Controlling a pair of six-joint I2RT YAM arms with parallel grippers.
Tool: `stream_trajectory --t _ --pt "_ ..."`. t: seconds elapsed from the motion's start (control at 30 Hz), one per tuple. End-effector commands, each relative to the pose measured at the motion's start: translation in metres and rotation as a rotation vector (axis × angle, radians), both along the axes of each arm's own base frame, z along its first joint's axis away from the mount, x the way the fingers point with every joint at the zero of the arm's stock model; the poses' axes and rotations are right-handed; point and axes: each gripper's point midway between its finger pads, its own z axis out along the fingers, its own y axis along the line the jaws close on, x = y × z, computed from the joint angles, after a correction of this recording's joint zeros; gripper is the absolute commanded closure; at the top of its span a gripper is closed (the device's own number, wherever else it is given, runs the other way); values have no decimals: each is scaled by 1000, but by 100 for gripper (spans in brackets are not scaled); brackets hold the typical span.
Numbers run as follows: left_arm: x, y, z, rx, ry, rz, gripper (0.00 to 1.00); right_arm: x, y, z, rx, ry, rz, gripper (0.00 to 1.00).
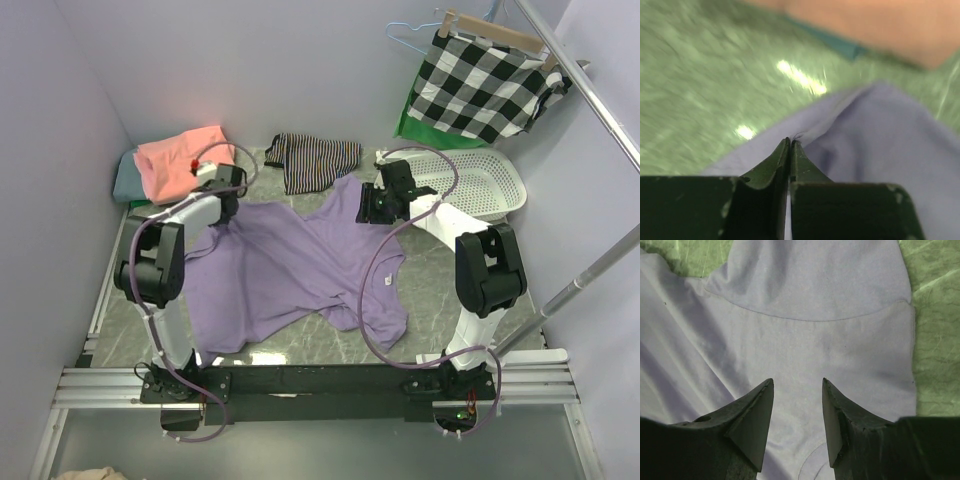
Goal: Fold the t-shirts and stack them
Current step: Flatten the tshirt out
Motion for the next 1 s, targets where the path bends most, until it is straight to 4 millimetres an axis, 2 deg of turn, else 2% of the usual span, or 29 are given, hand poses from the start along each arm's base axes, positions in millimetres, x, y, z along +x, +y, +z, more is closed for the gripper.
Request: stream_trajectory --t 0.0,0.07,0.2,0.27,0.4,0.43,0.47,0.5,0.53,0.57,0.6,0.63,0.67,0.7,0.73,0.8,0.83,0.97 --pt "24 14 63 -2 -123 -16 93 6 1 6 10 -26 7 50" --pt "26 20 66 -18 -133 -9 99 8 -1 6 10 -26 -1 50" --pt "25 37 58 -64 -125 33 99 18 -6 7 -2 -45 -33 50" --pt "28 47 57 -77 -142 49 99 29 -7 14 18 -62 -50 49" --pt "31 48 55 -95 -138 39 99 64 -17 18 59 -73 -94 48" --pt "33 49 55 -93 -135 43 99 80 -14 19 73 -81 -89 47" --pt "34 49 56 -94 -137 43 99 88 -13 19 80 -84 -80 46" --pt "35 49 56 -97 -138 42 99 104 -10 33 94 -112 -73 46" --pt "35 48 56 -102 -139 38 99 111 -8 14 85 -78 -67 46" --pt "36 47 57 -106 -142 35 99 118 -7 12 85 -74 -58 46" --pt "36 47 57 -109 -144 33 99 131 -3 26 92 -102 -50 45" --pt "37 46 58 -112 -147 34 99 138 -3 3 81 -66 -46 44" --pt "38 46 58 -115 -147 33 99 137 2 -3 87 -29 -25 44" --pt "38 45 58 -118 -146 29 99 153 4 11 95 -67 -21 44" --pt "38 44 58 -123 -142 27 99 156 5 -10 87 -30 -23 44" --pt "39 43 58 -127 -140 24 99 165 8 -9 95 -38 -13 44" --pt "39 43 58 -126 -139 23 99 166 7 -19 91 -22 -15 44" --pt "37 44 58 -118 -133 24 99 169 4 -27 66 -7 -29 41"
